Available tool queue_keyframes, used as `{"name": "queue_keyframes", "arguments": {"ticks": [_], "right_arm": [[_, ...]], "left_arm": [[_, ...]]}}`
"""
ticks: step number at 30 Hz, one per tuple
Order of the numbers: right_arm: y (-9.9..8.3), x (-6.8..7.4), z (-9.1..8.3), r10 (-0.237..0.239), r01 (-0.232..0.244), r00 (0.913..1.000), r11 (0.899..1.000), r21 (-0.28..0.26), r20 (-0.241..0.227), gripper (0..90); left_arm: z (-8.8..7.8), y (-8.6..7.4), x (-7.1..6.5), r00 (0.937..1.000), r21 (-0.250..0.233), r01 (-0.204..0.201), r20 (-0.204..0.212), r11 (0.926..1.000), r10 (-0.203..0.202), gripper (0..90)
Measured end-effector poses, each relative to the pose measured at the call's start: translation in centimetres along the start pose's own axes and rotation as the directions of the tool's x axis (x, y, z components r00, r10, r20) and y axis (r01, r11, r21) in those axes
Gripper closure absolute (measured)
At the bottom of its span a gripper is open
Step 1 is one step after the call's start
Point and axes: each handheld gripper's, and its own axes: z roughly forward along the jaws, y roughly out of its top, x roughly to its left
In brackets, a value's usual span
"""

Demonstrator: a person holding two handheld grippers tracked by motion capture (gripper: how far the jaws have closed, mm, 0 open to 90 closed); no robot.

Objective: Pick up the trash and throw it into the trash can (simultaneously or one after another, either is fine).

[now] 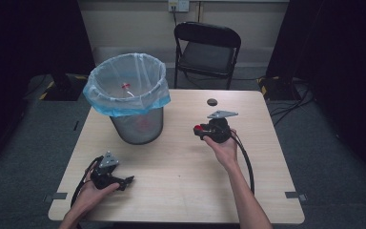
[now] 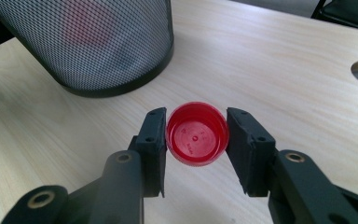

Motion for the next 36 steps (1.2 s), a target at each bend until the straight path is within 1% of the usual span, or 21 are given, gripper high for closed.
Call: {"name": "queue_keyframes", "arguments": {"ticks": [5,6,9,11,12,13,20,22,25,27,30,32,33,34,35,36], "right_arm": [[0.7,0.2,-0.4,-0.010,0.010,0.9999,1.000,-0.021,-0.007,59.9],[1.1,0.2,-0.5,-0.007,0.006,0.9999,1.000,-0.027,-0.014,59.9],[1.6,0.3,-0.7,-0.016,0.016,0.9998,1.000,-0.026,-0.011,59.9],[2.0,0.3,-1.1,-0.020,0.019,0.9998,0.999,-0.035,-0.009,60.0],[2.4,0.3,-1.4,-0.018,0.018,0.9998,0.999,-0.047,-0.009,60.0],[2.4,0.3,-1.4,-0.018,0.018,0.9998,0.999,-0.047,-0.009,60.0],[3.3,0.8,-2.4,-0.026,0.024,0.9991,0.997,-0.076,-0.032,60.0],[3.5,1.1,-2.6,-0.048,0.047,0.9988,0.996,-0.072,-0.008,60.0],[3.8,1.3,-2.7,-0.046,0.044,0.9987,0.996,-0.080,-0.021,60.0],[4.1,1.5,-2.9,-0.051,0.049,0.9985,0.996,-0.081,-0.022,60.0],[4.7,1.9,-3.2,-0.065,0.061,0.9974,0.994,-0.091,-0.033,60.0],[5.2,2.1,-3.4,-0.082,0.079,0.9962,0.993,-0.091,-0.030,60.0],[5.4,2.3,-3.4,-0.083,0.080,0.9958,0.993,-0.091,-0.038,60.0],[5.8,2.6,-3.8,-0.094,0.090,0.9948,0.990,-0.109,-0.038,60.0],[5.8,2.6,-3.8,-0.094,0.090,0.9948,0.990,-0.109,-0.038,60.0],[6.2,2.7,-4.1,-0.086,0.078,0.9950,0.988,-0.134,-0.052,60.0]], "left_arm": [[0.0,0.0,0.0,1.0000,0.001,-0.003,-0.003,1.0000,0.003,3.9],[0.0,0.0,0.1,1.0000,0.004,-0.003,0.003,1.0000,0.003,3.8],[0.0,0.0,0.0,1.0000,0.000,0.003,0.003,1.0000,-0.003,3.7],[0.0,0.0,0.0,1.0000,0.003,-0.001,0.003,1.0000,0.001,3.7],[0.0,0.0,0.0,1.0000,-0.001,0.003,0.003,1.0000,-0.003,3.7],[0.0,0.0,0.0,1.0000,-0.002,0.003,0.000,1.0000,-0.003,3.7],[0.0,0.0,0.0,1.0000,0.001,0.000,0.000,1.0000,0.000,3.6],[0.0,0.0,0.0,1.0000,-0.002,0.004,-0.004,1.0000,-0.004,3.6],[0.0,0.0,0.0,1.0000,0.005,0.002,-0.001,1.0000,-0.002,3.3],[0.0,0.0,0.0,1.0000,0.005,-0.002,-0.001,1.0000,0.002,3.3],[0.0,0.0,0.0,1.0000,0.005,0.002,0.000,1.0000,-0.002,3.3],[0.0,0.0,0.0,1.0000,0.005,0.002,0.000,1.0000,-0.002,3.3],[0.0,0.0,0.0,1.0000,0.004,0.001,-0.001,1.0000,-0.001,3.3],[0.0,0.0,0.0,1.0000,0.005,0.001,0.000,1.0000,-0.001,3.3],[0.0,0.0,0.0,1.0000,0.005,0.002,0.000,1.0000,-0.002,3.3],[0.0,0.0,0.0,1.0000,0.005,-0.001,-0.001,1.0000,0.001,3.3]]}}
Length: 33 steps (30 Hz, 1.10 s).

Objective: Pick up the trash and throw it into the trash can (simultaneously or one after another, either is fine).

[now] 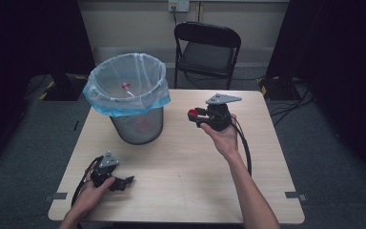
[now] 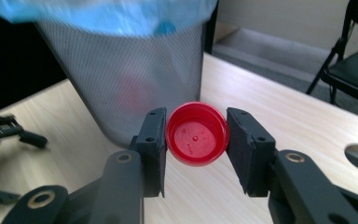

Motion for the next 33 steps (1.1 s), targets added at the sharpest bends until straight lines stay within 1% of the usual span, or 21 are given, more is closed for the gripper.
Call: {"name": "queue_keyframes", "arguments": {"ticks": [1,5,10,15,16,17,18,22,24,27,30,33], "right_arm": [[0.0,0.0,0.0,0.000,0.000,1.0000,1.000,0.000,0.000,60.0],[1.0,0.0,-0.3,0.008,-0.009,0.9998,1.000,-0.030,-0.016,60.0],[2.6,0.3,-0.5,0.000,-0.003,0.9993,0.998,-0.058,-0.038,60.0],[3.4,0.5,-0.7,0.002,-0.006,0.9990,0.997,-0.081,-0.045,60.0],[3.9,0.6,-0.7,0.001,-0.006,0.9988,0.996,-0.094,-0.049,60.0],[3.9,0.6,-0.7,0.001,-0.006,0.9988,0.996,-0.094,-0.049,60.0],[4.3,0.7,-0.8,0.001,-0.007,0.9986,0.994,-0.112,-0.053,60.0],[4.8,1.0,-0.8,0.001,-0.009,0.9980,0.992,-0.125,-0.063,60.0],[5.1,1.3,-0.8,-0.009,0.001,0.9977,0.992,-0.126,-0.067,60.0],[5.3,1.4,-0.8,-0.010,0.002,0.9979,0.992,-0.128,-0.063,60.0],[6.1,1.5,-1.1,-0.012,0.001,0.9976,0.989,-0.150,-0.068,60.1],[6.5,1.7,-1.1,-0.011,-0.001,0.9972,0.987,-0.159,-0.074,60.1]], "left_arm": [[0.0,0.0,0.0,1.0000,0.000,0.000,0.000,1.0000,0.000,3.3],[0.0,0.0,0.0,1.0000,0.000,0.000,0.000,1.0000,0.000,3.3],[0.0,0.0,0.0,1.0000,-0.001,0.003,0.000,1.0000,-0.003,3.3],[0.0,0.0,0.0,1.0000,-0.001,0.003,0.000,1.0000,-0.003,3.3],[0.0,0.0,0.0,1.0000,0.000,0.003,0.000,1.0000,-0.003,3.3],[0.0,0.0,0.0,1.0000,0.000,0.003,0.000,1.0000,-0.003,3.3],[0.0,0.0,0.0,1.0000,-0.001,0.002,0.001,1.0000,-0.002,3.3],[0.0,0.0,0.0,1.0000,0.000,0.003,0.000,1.0000,-0.003,3.3],[0.0,0.0,0.0,1.0000,0.000,0.003,0.000,1.0000,-0.003,3.3],[0.0,0.0,0.0,1.0000,0.000,0.003,0.000,1.0000,-0.003,3.3],[0.0,0.0,0.0,1.0000,-0.002,0.003,0.005,1.0000,-0.003,3.3],[0.0,0.0,0.0,1.0000,-0.003,0.003,0.004,1.0000,-0.003,3.3]]}}
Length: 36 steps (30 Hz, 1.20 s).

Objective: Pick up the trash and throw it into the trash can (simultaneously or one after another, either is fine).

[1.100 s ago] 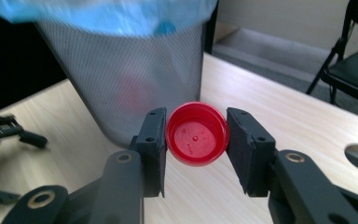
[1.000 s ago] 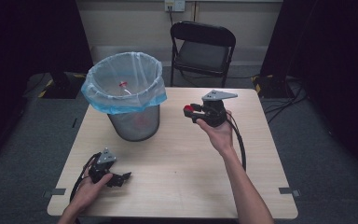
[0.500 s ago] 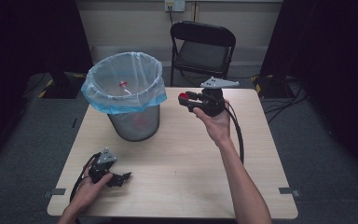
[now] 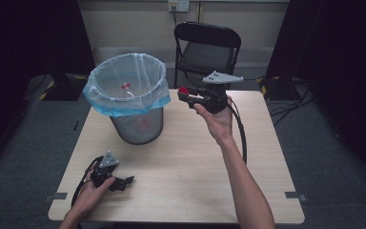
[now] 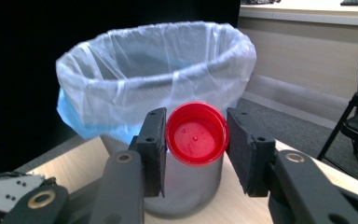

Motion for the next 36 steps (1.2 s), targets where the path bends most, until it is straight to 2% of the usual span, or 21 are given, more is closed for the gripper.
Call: {"name": "queue_keyframes", "arguments": {"ticks": [7,11,15,21,29,36], "right_arm": [[1.1,0.5,0.9,0.002,-0.003,0.9997,0.999,-0.037,-0.024,60.1],[2.3,0.8,1.2,-0.002,0.000,0.9995,0.999,-0.054,-0.033,60.1],[2.8,1.1,2.0,-0.016,0.014,0.9994,0.999,-0.037,-0.032,60.0],[3.6,1.5,2.7,-0.019,0.016,0.9984,0.999,-0.048,-0.053,60.0],[5.2,2.4,5.2,-0.028,0.024,0.9963,0.999,-0.042,-0.082,60.1],[5.9,3.3,6.4,-0.042,0.039,0.9937,0.999,-0.034,-0.104,60.0]], "left_arm": [[0.0,0.0,0.0,1.0000,0.001,0.000,0.001,1.0000,0.000,3.3],[0.0,0.0,0.0,1.0000,0.002,0.000,-0.005,1.0000,0.000,3.3],[0.0,0.0,0.0,1.0000,0.002,0.000,-0.005,1.0000,0.000,3.3],[0.0,0.0,0.0,1.0000,0.002,0.001,-0.005,1.0000,-0.001,3.3],[0.0,0.0,0.0,1.0000,-0.001,0.002,-0.006,1.0000,-0.002,3.3],[0.0,0.0,-0.1,1.0000,-0.006,0.008,-0.005,0.9999,-0.008,3.4]]}}
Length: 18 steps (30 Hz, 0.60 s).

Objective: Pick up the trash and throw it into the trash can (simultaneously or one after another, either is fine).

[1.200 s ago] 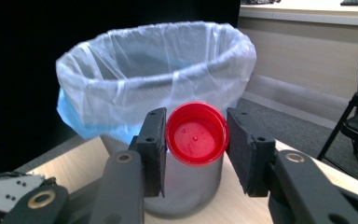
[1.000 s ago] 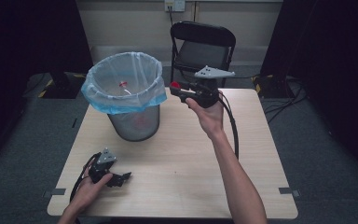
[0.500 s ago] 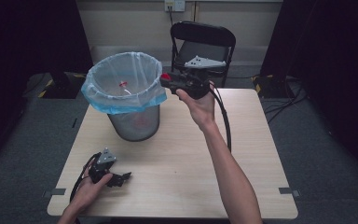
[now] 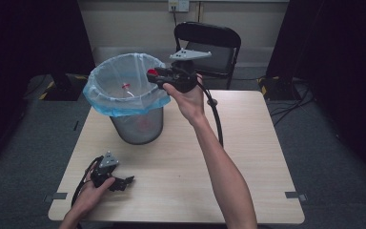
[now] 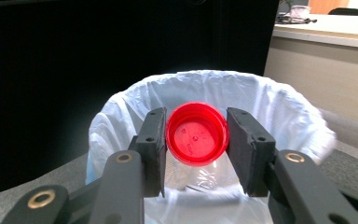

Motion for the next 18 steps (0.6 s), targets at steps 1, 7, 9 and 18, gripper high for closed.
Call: {"name": "queue_keyframes", "arguments": {"ticks": [1,7,9,18], "right_arm": [[0.1,0.2,0.6,-0.001,0.001,1.0000,1.000,0.002,-0.009,60.0],[0.1,0.4,2.2,0.006,-0.005,0.9996,1.000,0.018,-0.029,60.0],[0.1,0.4,2.4,0.007,-0.007,0.9995,1.000,0.019,-0.032,60.0],[0.3,0.7,4.2,0.001,0.001,0.9988,0.999,0.039,-0.049,59.9]], "left_arm": [[0.0,0.0,0.0,1.0000,0.000,-0.004,-0.002,1.0000,0.004,3.4],[0.0,0.0,0.0,1.0000,0.003,-0.004,-0.001,1.0000,0.004,3.4],[0.0,0.0,0.0,1.0000,0.002,-0.003,-0.005,1.0000,0.003,3.4],[-0.1,0.0,0.0,1.0000,0.003,-0.007,0.001,1.0000,0.007,3.5]]}}
